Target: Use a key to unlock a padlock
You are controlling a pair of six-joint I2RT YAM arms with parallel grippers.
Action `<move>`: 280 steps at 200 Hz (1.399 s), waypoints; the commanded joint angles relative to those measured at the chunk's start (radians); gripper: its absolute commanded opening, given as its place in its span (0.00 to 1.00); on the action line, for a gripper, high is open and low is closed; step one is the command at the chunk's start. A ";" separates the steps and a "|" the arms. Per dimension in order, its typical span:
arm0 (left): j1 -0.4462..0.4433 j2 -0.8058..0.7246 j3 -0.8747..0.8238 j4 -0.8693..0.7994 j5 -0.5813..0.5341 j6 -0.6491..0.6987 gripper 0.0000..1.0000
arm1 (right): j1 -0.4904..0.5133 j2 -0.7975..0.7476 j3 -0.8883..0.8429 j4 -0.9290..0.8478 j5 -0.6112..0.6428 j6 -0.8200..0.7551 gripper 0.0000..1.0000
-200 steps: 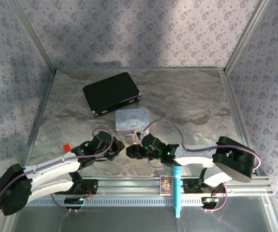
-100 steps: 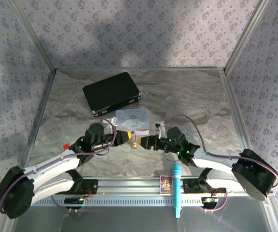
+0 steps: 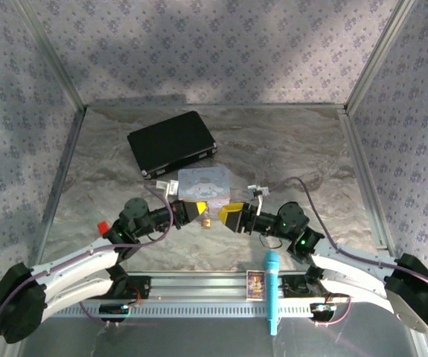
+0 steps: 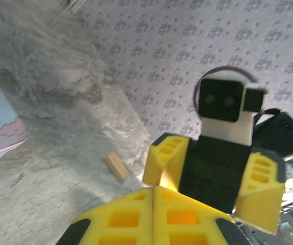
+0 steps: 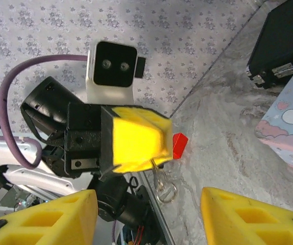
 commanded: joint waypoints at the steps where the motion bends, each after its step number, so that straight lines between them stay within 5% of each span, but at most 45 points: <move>1: -0.014 -0.041 -0.001 0.083 -0.037 -0.023 0.00 | 0.056 -0.019 0.025 -0.003 0.080 -0.022 0.55; 107: -0.067 -0.109 -0.018 0.079 -0.080 -0.038 0.00 | 0.123 0.222 0.145 0.142 0.099 -0.029 0.40; 150: -0.072 -0.154 -0.027 0.036 -0.104 -0.027 0.00 | 0.126 0.326 0.158 0.248 0.079 0.012 0.20; 225: -0.070 -0.156 -0.032 0.022 -0.126 -0.020 0.00 | 0.130 0.288 0.109 0.237 0.118 0.011 0.24; 280: -0.069 -0.127 -0.024 0.026 -0.129 -0.023 0.00 | 0.129 0.283 0.095 0.258 0.110 0.005 0.09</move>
